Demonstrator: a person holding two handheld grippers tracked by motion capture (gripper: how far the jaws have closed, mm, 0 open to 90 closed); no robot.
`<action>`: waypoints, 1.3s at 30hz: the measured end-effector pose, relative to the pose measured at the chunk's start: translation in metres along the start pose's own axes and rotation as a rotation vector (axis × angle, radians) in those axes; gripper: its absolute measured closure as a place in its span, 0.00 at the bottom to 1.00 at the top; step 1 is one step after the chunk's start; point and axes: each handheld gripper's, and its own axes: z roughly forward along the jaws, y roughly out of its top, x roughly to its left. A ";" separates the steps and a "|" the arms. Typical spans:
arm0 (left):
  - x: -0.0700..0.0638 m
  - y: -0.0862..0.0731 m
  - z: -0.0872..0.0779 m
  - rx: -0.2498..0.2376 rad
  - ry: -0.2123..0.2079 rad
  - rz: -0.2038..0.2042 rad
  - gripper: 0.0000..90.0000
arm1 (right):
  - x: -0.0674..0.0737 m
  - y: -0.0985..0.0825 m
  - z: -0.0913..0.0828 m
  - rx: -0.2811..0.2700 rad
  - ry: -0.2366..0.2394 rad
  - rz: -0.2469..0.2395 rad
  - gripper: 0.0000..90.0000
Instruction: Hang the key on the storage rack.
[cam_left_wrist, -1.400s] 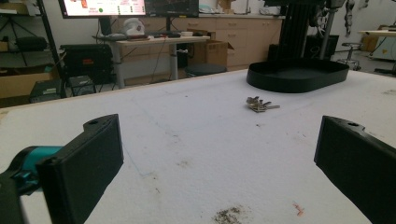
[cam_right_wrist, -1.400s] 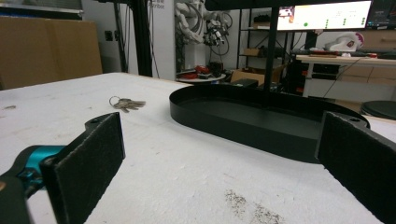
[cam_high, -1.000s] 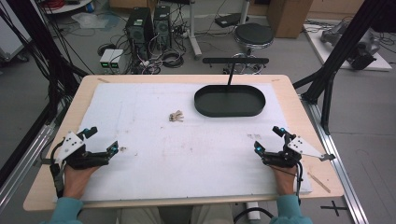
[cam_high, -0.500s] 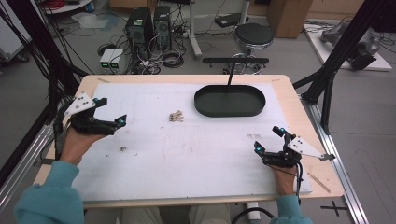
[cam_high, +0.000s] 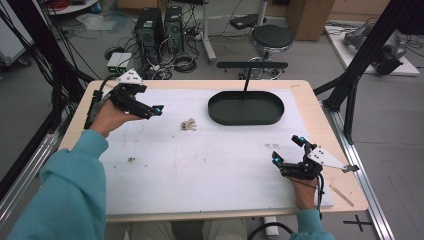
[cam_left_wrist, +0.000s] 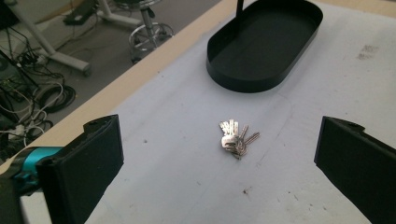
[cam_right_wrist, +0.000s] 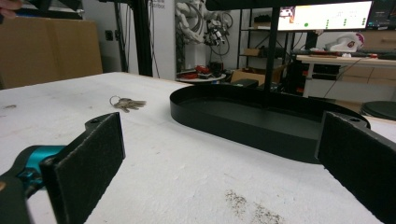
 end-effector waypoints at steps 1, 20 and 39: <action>0.000 0.002 0.006 0.017 -0.005 -0.002 0.02 | 0.000 0.000 0.000 0.000 0.001 0.000 0.01; 0.004 -0.001 0.084 0.241 -0.016 -0.026 0.02 | 0.000 0.000 0.000 0.000 0.000 0.000 0.01; -0.009 -0.015 0.123 0.399 -0.034 -0.001 0.02 | 0.000 0.000 0.000 0.001 0.001 0.000 0.01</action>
